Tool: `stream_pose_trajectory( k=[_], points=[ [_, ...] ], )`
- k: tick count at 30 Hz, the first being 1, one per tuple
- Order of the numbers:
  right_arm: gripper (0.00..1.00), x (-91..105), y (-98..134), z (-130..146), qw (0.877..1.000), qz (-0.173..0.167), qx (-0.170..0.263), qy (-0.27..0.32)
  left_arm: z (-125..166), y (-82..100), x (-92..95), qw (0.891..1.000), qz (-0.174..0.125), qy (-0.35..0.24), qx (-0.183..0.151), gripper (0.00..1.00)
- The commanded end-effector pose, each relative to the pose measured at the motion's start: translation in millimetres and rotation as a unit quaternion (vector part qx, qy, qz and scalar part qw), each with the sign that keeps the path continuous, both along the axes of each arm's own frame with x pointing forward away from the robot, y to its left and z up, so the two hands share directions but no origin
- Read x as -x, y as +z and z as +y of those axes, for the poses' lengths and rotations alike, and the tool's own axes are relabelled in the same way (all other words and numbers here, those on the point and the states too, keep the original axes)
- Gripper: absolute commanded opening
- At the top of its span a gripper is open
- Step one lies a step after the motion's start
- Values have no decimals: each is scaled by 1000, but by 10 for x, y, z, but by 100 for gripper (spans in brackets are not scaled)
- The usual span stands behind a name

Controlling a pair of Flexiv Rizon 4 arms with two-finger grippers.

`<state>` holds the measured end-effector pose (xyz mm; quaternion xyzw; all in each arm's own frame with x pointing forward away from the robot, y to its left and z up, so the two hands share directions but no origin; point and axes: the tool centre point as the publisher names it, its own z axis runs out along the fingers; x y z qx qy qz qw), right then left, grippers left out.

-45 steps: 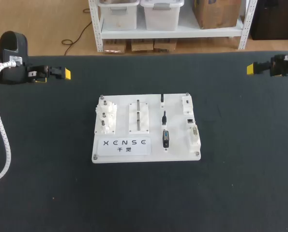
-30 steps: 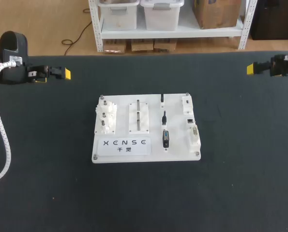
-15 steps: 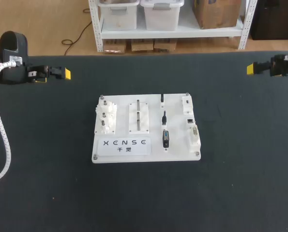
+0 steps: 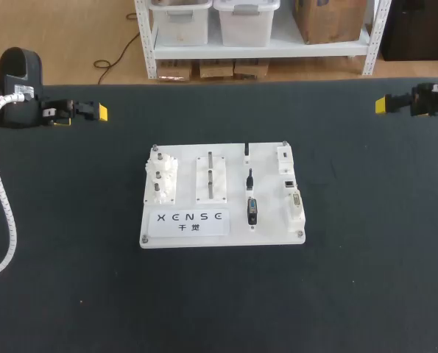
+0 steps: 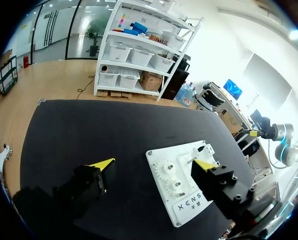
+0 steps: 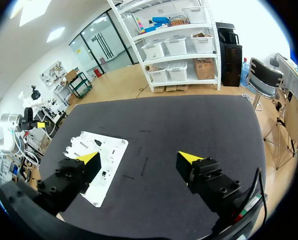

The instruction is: Insert the USB connector, Ethernet cable, and multi-pin plug into their matching sockets one by one.

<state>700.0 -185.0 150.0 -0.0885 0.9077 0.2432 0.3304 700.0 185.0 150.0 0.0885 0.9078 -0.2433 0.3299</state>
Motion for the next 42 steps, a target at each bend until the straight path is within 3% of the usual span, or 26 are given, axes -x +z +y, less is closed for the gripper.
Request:
stream_pose_trajectory(
  k=[1, 11, 19, 30, 35, 37, 42],
  points=[
    [100, 0, 0, 0, 1000, 0, 0, 0, 0, 0, 0, 1000, 0, 0, 0, 100],
    [100, 0, 0, 0, 1000, 0, 0, 0, 0, 0, 0, 1000, 0, 0, 0, 100],
    [100, -167, 55, 43, 998, 10, 59, 9, 0, 0, 0, 1000, 0, 0, 0, 100],
    [100, -546, -95, 377, 988, 53, 134, 50, 0, 0, 0, 1000, 0, 0, 0, 100],
    [100, -701, -190, 569, 978, 81, 185, 53, 0, 0, 0, 1000, 0, 0, 0, 100],
    [100, -744, -209, 665, 973, 83, 207, 61, 0, 0, 0, 1000, 0, 0, 0, 100],
    [100, -828, -217, 879, 971, 83, 215, 63, 0, 0, 0, 1000, 0, 0, 0, 100]
  ],
)
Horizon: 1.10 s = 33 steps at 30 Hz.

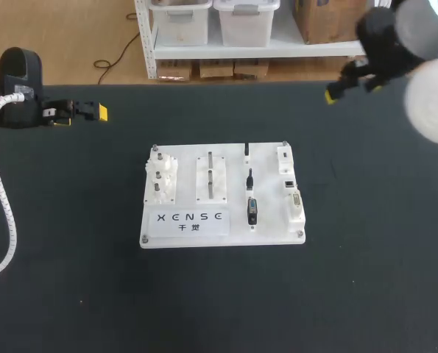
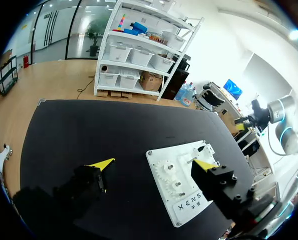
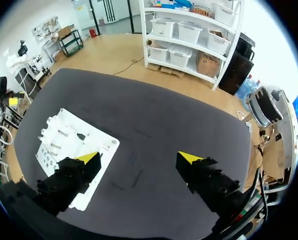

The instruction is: Insert the USB connector, Ethernet cable, and multi-pin plug into their matching sockets one by one.

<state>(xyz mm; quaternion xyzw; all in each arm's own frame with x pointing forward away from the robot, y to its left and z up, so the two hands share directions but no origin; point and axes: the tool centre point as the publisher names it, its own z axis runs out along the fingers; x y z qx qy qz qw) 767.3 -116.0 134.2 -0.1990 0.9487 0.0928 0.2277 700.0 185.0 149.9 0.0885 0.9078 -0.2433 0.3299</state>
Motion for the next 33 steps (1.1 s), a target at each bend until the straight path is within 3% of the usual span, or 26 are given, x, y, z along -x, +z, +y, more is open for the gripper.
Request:
stream_pose_trajectory(
  k=[1, 5, 19, 27, 33],
  points=[
    [100, -172, -57, 228, 1000, 8, 23, -13, 0, 0, 0, 1000, 0, 0, 0, 100],
    [100, -209, -87, 408, 1000, 5, 26, -16, 0, 0, 0, 1000, 0, 0, 0, 100],
    [100, -186, -324, 976, 996, 56, 61, -42, 0, 0, 0, 1000, 0, 0, 0, 100],
    [100, -164, -406, 1319, 995, 74, 55, -34, 0, 0, 0, 1000, 0, 0, 0, 100],
    [100, -105, -408, 1515, 994, 80, 44, -61, 0, 0, 0, 1000, 0, 0, 0, 100]
  ],
)
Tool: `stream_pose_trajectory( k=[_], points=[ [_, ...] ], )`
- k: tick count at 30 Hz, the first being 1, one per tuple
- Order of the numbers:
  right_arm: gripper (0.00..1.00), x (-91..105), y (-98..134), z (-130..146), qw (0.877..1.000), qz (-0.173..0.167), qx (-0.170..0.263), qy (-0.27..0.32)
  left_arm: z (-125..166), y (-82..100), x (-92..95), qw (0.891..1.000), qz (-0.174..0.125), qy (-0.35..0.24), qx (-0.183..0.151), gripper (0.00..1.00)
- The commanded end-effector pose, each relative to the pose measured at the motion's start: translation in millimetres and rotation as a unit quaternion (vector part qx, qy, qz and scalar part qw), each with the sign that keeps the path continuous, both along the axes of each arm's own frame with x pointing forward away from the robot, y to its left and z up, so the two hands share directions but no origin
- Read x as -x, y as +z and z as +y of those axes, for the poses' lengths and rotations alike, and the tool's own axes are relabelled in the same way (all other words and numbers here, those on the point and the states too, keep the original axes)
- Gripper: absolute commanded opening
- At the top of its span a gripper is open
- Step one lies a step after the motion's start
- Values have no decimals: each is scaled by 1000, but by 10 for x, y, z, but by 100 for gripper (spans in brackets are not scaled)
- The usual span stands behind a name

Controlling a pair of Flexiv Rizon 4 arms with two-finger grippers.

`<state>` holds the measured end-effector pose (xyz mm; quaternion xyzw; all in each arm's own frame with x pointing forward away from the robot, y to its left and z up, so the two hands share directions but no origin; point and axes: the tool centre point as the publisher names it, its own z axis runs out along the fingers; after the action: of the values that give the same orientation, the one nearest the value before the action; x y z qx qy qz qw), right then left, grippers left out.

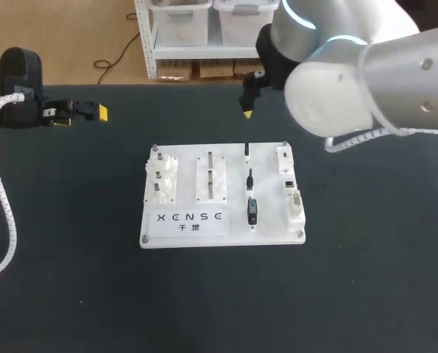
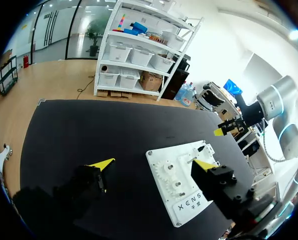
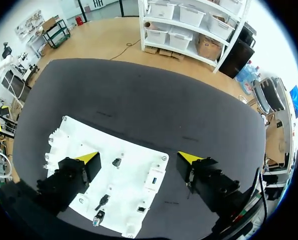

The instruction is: Insert the USB connector, Ethernet cable, and multi-pin plug into their matching sockets one by one.

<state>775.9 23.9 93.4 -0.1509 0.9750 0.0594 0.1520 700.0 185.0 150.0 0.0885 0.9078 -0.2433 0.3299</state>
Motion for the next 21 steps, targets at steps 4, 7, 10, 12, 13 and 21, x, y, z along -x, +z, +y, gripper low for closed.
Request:
stream_pose_trajectory(
  k=[4, 7, 10, 12, 13, 21],
  points=[
    [100, 32, -21, 222, 1000, 7, 14, -14, 0, 0, 0, 1000, 0, 0, 0, 100],
    [100, 79, -72, 269, 999, 20, 32, -21, 0, 0, 0, 1000, 0, 0, 0, 100],
    [100, 140, -125, 302, 998, 27, 47, -21, 0, 0, 0, 1000, 0, 0, 0, 100],
    [100, 172, -166, 310, 998, 29, 52, -27, 0, 0, 0, 1000, 0, 0, 0, 100],
    [100, 185, -189, 307, 998, 30, 55, -30, 0, 0, 0, 1000, 0, 0, 0, 100],
    [100, 250, -374, 293, 995, 42, 60, -71, 0, 0, 0, 1000, 0, 0, 0, 100]
  ],
)
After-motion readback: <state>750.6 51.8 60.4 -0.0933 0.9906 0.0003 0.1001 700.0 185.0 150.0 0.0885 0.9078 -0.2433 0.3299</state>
